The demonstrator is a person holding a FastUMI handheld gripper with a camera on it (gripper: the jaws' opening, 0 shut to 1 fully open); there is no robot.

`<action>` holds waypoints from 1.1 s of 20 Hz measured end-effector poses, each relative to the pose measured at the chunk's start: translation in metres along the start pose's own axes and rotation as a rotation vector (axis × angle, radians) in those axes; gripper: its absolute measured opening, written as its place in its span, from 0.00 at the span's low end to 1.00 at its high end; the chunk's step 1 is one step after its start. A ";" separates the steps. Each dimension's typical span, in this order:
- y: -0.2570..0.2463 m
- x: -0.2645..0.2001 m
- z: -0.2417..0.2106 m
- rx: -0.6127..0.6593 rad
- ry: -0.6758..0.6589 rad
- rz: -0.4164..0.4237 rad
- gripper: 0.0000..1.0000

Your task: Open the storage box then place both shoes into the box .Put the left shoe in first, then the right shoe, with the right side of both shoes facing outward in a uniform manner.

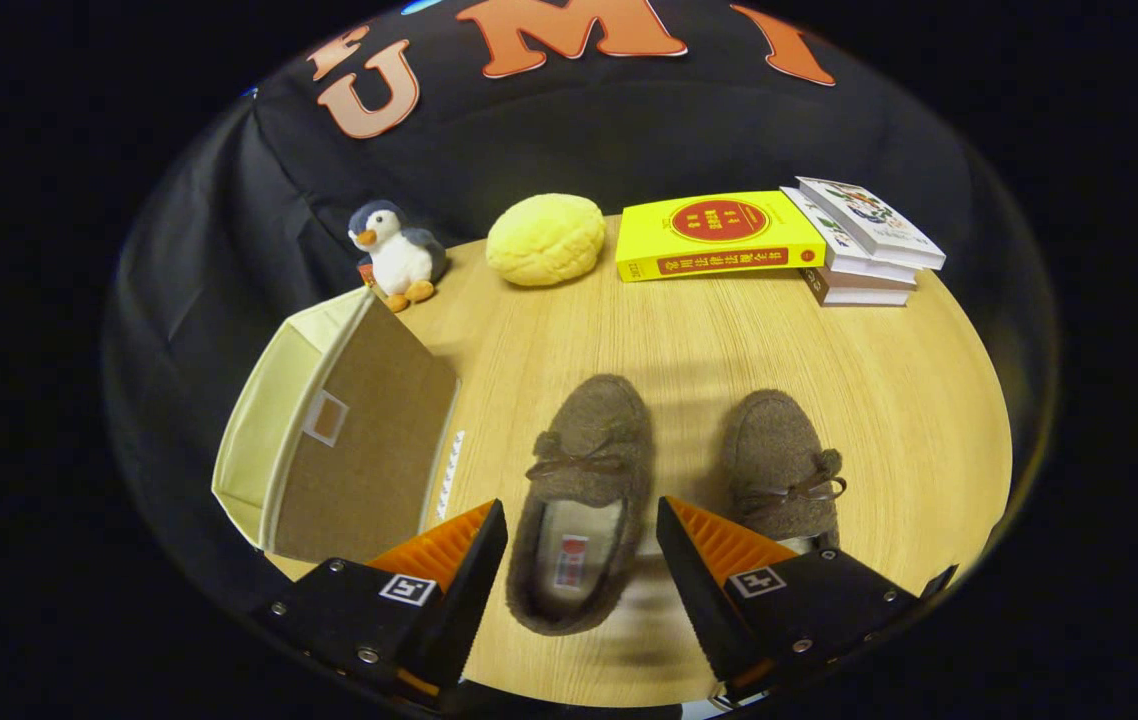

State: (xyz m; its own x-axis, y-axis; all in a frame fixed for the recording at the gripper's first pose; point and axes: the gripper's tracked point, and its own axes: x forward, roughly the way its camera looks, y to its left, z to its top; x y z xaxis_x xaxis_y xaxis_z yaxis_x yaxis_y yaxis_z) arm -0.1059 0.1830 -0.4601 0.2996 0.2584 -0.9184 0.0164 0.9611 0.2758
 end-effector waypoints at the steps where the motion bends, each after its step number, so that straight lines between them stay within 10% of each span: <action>1: -0.005 0.005 -0.003 0.004 0.009 -0.010 0.87; 22: -0.019 0.053 -0.004 0.099 0.074 -0.079 0.04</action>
State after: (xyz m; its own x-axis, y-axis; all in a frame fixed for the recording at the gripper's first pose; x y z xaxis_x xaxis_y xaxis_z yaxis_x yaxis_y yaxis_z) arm -0.0944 0.1793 -0.5148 0.2228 0.1923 -0.9557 0.1325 0.9653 0.2251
